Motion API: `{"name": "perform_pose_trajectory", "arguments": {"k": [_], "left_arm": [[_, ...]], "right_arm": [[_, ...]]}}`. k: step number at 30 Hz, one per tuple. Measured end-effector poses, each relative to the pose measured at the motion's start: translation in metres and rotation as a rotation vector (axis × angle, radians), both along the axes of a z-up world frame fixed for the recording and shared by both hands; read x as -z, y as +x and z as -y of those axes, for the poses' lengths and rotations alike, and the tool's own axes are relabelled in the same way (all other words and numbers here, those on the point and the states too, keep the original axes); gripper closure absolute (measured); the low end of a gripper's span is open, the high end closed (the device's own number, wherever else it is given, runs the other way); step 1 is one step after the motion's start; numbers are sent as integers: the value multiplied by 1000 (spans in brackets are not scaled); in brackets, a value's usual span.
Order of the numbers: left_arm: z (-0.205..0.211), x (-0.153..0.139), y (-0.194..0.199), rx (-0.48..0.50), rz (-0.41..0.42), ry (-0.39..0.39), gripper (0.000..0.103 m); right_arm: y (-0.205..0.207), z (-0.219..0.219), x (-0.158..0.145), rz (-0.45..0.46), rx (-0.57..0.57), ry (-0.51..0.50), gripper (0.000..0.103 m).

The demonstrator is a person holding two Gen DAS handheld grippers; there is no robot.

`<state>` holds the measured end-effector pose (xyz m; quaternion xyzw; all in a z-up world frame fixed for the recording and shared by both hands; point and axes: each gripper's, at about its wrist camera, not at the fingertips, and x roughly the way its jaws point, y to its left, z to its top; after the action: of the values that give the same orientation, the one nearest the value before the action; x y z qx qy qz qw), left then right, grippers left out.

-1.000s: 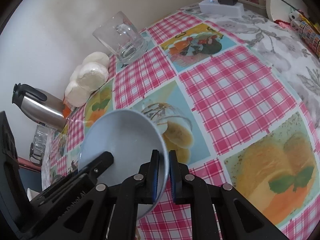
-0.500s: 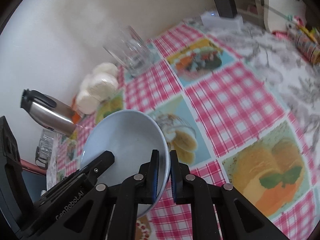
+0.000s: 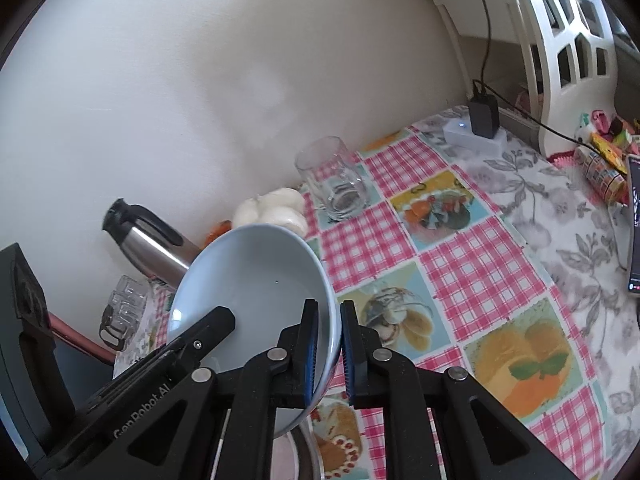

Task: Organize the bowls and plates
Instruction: 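Lift the light blue bowl with both grippers and carry it over the basin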

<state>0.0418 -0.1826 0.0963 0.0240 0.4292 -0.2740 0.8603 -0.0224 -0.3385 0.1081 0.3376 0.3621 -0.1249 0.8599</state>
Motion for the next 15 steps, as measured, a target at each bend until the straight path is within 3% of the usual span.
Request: {"name": "perform_pose_trajectory", "arguments": {"k": [15], "left_arm": [[-79,-26,9,-89,-21,-68,87]], "right_arm": [[18,-67,-24,17,-92,-38,90]]}}
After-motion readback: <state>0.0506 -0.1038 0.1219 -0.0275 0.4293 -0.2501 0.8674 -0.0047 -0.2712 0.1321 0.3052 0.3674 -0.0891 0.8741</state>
